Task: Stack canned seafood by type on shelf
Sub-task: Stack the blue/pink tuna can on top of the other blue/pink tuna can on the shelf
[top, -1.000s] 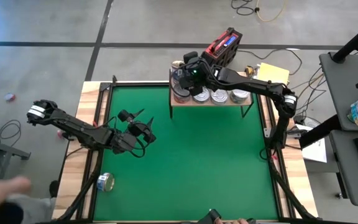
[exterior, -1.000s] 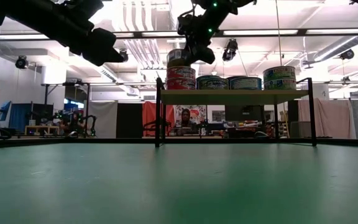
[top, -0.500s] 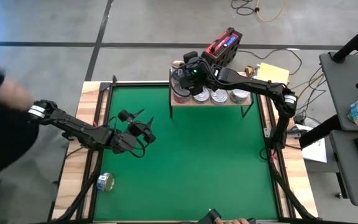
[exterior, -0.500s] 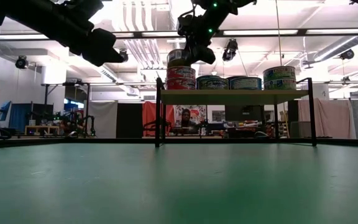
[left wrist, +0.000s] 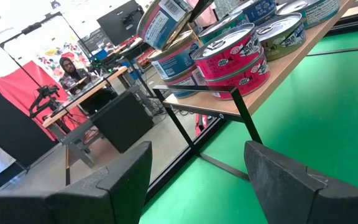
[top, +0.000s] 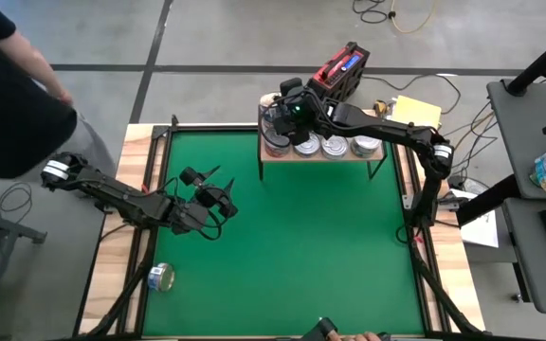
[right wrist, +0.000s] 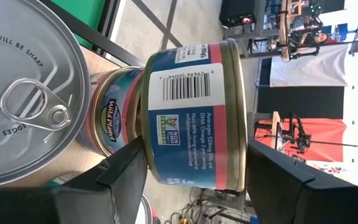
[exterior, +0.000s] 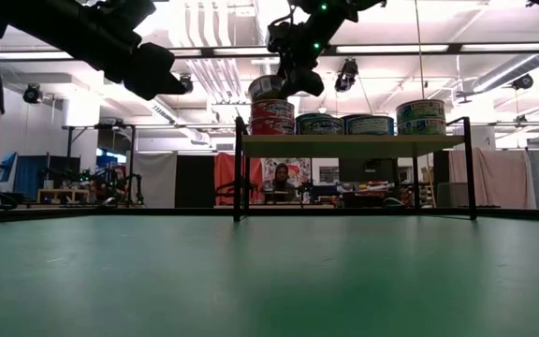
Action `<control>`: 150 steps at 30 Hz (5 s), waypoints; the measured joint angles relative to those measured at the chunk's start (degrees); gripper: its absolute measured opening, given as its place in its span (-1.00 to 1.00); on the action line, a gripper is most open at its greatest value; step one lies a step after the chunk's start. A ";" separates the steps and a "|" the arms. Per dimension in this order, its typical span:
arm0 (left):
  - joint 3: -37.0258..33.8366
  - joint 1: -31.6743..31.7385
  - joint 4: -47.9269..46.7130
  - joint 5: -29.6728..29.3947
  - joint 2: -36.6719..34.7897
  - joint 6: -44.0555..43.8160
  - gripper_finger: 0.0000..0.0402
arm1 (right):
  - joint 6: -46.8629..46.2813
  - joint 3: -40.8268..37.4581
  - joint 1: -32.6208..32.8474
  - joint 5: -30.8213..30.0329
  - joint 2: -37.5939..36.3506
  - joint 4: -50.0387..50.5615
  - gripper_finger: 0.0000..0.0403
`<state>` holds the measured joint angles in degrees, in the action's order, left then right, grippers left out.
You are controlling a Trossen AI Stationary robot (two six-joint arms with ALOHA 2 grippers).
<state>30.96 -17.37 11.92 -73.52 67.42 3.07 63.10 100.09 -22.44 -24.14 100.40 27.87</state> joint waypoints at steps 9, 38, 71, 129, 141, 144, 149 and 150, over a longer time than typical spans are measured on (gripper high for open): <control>0.00 0.00 -0.04 0.02 0.00 0.00 0.19 | -0.08 0.00 0.00 0.02 0.00 0.08 0.11; 0.00 0.01 -0.06 0.02 0.02 0.00 0.19 | -0.48 0.00 -0.61 -0.06 0.00 -1.61 0.09; -0.02 0.01 -0.83 0.02 0.02 -0.22 0.19 | -3.01 0.02 -1.21 -1.27 2.58 -1.67 0.16; -0.02 0.02 -1.84 0.02 0.02 -0.86 0.19 | -6.70 0.87 1.42 -8.18 1.30 2.18 0.59; 0.24 0.02 -1.40 4.92 0.02 -0.93 0.19 | -30.13 0.85 6.23 0.78 -4.60 18.56 0.39; 0.97 0.00 -1.35 5.85 0.02 -0.92 0.19 | -37.84 0.83 7.91 7.82 -5.44 22.84 0.29; 1.94 -0.05 -1.33 9.03 0.02 -1.08 0.19 | -47.74 -0.61 12.76 17.99 -5.49 27.38 0.14; 2.16 -0.04 -1.11 9.66 0.02 -1.09 0.19 | -48.93 -1.52 14.08 18.93 -5.49 27.43 0.11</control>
<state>33.12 -17.41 10.81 -63.86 67.44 1.98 14.17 98.57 -8.35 -5.21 94.91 55.30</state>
